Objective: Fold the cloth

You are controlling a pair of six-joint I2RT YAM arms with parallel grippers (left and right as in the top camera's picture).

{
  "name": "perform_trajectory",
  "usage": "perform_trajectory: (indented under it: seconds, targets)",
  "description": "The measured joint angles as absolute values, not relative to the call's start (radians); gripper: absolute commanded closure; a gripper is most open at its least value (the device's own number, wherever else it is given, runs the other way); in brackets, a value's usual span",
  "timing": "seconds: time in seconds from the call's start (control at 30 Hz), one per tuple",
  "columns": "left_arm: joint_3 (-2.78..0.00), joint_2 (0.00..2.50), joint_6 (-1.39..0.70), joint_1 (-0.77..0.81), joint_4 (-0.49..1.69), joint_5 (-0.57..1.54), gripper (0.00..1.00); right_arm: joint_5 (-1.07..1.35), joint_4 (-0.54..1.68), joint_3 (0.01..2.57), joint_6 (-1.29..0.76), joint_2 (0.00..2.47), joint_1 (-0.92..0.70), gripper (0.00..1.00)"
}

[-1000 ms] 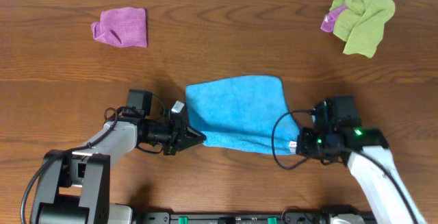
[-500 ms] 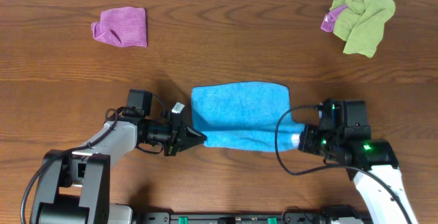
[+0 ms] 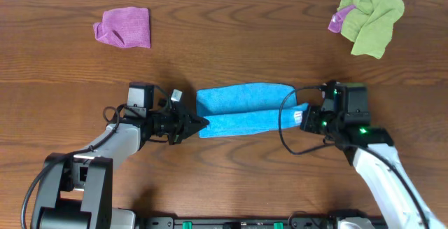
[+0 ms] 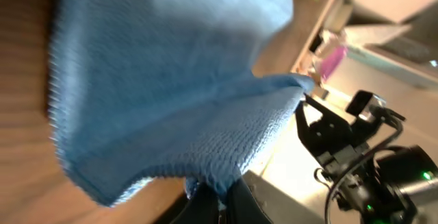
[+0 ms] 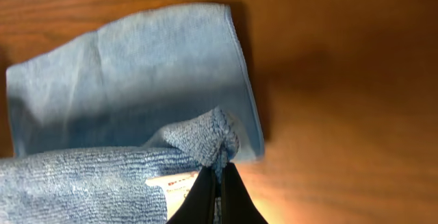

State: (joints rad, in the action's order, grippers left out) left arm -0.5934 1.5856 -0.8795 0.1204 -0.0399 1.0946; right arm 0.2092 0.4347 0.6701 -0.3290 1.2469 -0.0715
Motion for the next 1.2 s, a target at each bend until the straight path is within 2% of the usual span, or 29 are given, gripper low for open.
perform_trajectory:
  seconds: [0.37,1.0,1.03,1.13,1.2]
  targets:
    - [-0.594,1.586,-0.918,0.121,-0.179,0.896,0.94,0.210,0.241,0.670,-0.329,1.384,-0.072,0.99]
    - [-0.594,1.586,-0.938,0.157,-0.260,0.726,0.94,0.198,0.032,0.670,-0.354,1.514,-0.149,0.99]
    - [-0.594,1.586,-0.936,0.158,-0.250,0.726,0.93,0.197,0.032,0.670,-0.356,1.515,-0.149,0.99]
    - [-0.595,1.586,-0.914,0.157,-0.175,0.726,0.77,0.197,0.041,0.670,-0.356,1.515,-0.149,0.99]
    - [-0.595,1.586,-0.908,0.157,-0.133,0.725,0.72,0.197,0.054,0.670,-0.356,1.515,-0.149,0.99]
